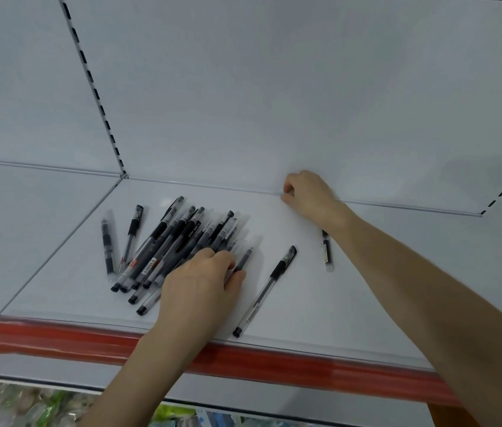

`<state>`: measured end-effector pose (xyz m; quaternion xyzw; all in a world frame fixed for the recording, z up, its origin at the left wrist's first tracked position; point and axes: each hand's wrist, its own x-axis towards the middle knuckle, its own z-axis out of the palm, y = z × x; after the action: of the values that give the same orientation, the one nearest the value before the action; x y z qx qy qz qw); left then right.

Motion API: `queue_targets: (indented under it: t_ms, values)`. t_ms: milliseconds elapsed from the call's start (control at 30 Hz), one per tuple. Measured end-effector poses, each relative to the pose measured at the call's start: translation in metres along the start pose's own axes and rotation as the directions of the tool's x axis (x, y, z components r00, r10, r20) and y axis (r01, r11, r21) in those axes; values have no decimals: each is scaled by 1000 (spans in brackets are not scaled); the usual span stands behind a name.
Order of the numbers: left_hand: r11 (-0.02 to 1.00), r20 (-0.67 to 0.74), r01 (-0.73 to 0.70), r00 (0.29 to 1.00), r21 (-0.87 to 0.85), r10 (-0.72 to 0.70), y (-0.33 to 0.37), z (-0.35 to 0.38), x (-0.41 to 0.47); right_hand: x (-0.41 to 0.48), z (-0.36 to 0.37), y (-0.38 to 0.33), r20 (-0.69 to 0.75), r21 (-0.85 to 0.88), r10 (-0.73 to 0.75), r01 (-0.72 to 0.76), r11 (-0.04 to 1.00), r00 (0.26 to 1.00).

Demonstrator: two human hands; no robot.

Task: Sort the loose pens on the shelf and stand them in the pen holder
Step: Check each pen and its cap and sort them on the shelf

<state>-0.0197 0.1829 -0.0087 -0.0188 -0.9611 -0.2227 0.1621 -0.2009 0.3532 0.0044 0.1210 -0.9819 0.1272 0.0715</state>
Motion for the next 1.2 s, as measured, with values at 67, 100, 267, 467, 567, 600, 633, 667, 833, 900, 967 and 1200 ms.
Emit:
queue_targets:
  t_ms: [67, 100, 267, 467, 567, 600, 633, 667, 833, 900, 967, 1200]
  values:
    - [999, 27, 7, 1000, 32, -8, 1, 0, 2, -2, -3, 0, 22, 25, 1, -2, 1000, 1000]
    - [999, 37, 5, 999, 43, -7, 2, 0, 3, -4, -5, 1, 34, 41, -1, -1, 999, 999]
    - [998, 85, -68, 994, -2, 68, 19, 2, 12, -27, -25, 20, -63, 278, 86, -65, 958, 994]
    - [986, 271, -164, 948, -28, 166, 63, 24, 54, -74, -51, 67, -165, 535, 357, -221, 815, 919]
    - [978, 325, -203, 929, 50, 176, 88, 36, 73, -97, -61, 78, -67, 764, 478, -263, 589, 876]
    - [973, 343, -214, 923, 84, 173, 96, 41, 79, -104, -63, 80, -39, 812, 498, -263, 521, 867]
    - [968, 362, -222, 917, 119, 166, 101, 45, 83, -110, -64, 81, -26, 836, 505, -258, 485, 863]
    - [961, 376, -232, 912, 152, 161, 106, 49, 87, -116, -65, 83, -27, 849, 506, -248, 467, 862]
    - [950, 401, -248, 903, 190, 156, 110, 62, 98, -134, -71, 86, -73, 886, 541, -194, 421, 838]
    - [961, 394, -230, 906, 152, 154, 106, 60, 99, -138, -73, 83, -96, 908, 546, -151, 390, 832]
    - [983, 359, -181, 921, 43, 153, 100, 51, 98, -140, -76, 76, -117, 938, 553, -92, 335, 825]
    - [748, 200, 41, 972, -662, 124, 69, -12, 64, -134, -93, 27, -92, 988, 377, 39, 147, 921]
